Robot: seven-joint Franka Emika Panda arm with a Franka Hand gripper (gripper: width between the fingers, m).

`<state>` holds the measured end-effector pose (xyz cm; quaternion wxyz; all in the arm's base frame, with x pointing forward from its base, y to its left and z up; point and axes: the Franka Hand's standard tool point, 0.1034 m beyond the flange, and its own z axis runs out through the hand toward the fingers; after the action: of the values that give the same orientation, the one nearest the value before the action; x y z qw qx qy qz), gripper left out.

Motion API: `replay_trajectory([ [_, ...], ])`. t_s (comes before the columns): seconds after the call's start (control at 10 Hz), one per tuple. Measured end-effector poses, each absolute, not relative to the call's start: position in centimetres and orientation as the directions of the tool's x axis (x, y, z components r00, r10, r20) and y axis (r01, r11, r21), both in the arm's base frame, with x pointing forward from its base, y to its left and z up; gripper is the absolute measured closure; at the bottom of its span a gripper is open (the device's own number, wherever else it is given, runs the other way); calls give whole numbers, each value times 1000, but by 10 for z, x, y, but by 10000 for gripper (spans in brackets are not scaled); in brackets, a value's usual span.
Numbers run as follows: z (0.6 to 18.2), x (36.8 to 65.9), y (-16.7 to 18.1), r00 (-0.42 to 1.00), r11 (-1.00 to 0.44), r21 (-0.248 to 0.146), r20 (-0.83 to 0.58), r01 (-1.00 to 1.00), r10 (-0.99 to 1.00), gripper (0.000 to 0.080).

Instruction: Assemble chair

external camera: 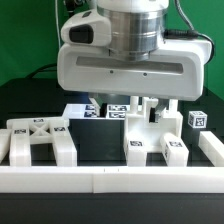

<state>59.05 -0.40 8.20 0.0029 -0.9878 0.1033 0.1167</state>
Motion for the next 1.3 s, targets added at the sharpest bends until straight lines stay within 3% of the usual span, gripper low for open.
replay_trajectory([
  [0.2,81,592,-6,955,-980,17,-225,-196,-195,150],
  [0.6,77,584,-53,977,-995,-55,-189,85,94,150],
  [1.0,75,583,-57,979,-997,-51,-191,62,71,150],
  [1.2,76,581,-75,965,-979,-72,-171,190,200,150],
  [1.3,72,579,-88,957,-965,-62,-133,253,260,150],
])
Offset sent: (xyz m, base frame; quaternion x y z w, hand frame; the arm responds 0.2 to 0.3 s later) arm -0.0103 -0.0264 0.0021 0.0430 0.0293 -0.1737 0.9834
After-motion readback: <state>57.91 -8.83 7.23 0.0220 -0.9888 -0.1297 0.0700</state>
